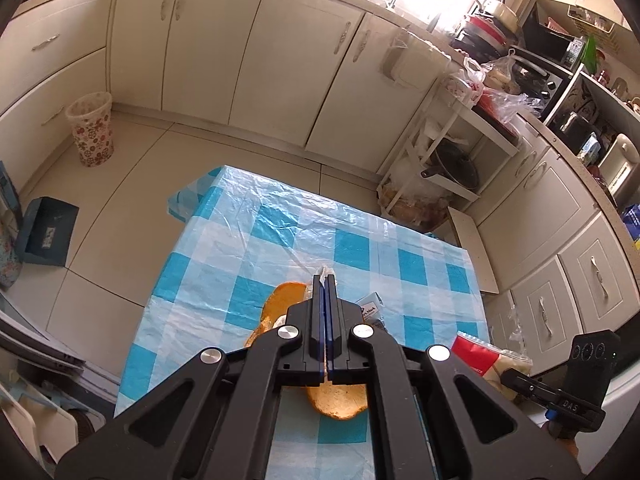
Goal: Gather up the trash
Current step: 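Grasp the bread crust with the left tool while the right tool grasps the milk carton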
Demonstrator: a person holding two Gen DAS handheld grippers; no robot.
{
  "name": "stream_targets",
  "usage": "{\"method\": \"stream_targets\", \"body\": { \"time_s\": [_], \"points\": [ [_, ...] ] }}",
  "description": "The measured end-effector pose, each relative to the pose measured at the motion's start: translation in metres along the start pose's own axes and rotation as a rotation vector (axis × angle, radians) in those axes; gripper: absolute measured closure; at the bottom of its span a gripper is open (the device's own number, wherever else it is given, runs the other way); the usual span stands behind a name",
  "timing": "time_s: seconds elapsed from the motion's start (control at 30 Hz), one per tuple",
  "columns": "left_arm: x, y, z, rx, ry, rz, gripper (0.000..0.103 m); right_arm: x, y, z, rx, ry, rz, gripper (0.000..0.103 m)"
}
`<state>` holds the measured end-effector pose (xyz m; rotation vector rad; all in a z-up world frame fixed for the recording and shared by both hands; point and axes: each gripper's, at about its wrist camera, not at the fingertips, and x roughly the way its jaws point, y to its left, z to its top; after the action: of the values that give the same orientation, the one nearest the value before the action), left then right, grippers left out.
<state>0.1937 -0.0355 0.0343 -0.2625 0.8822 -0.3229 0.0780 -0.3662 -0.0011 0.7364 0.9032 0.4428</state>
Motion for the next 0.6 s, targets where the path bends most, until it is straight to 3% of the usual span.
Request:
{"method": "stream_targets", "body": {
  "time_s": [0.37, 0.53, 0.6],
  "points": [
    [-0.020, -0.022, -0.012, 0.066, -0.007, -0.038, 0.102, -0.012, -0.006, -0.004, -0.003, 0.006, -0.041, 0.093],
    [-0.024, -0.022, -0.015, 0.056, -0.007, -0.052, 0.102, -0.003, -0.013, -0.010, 0.003, 0.072, -0.098, 0.093],
    [-0.024, -0.020, -0.016, 0.050, -0.004, -0.055, 0.102, 0.007, -0.018, -0.012, 0.010, 0.122, -0.149, 0.085]
  ]
}}
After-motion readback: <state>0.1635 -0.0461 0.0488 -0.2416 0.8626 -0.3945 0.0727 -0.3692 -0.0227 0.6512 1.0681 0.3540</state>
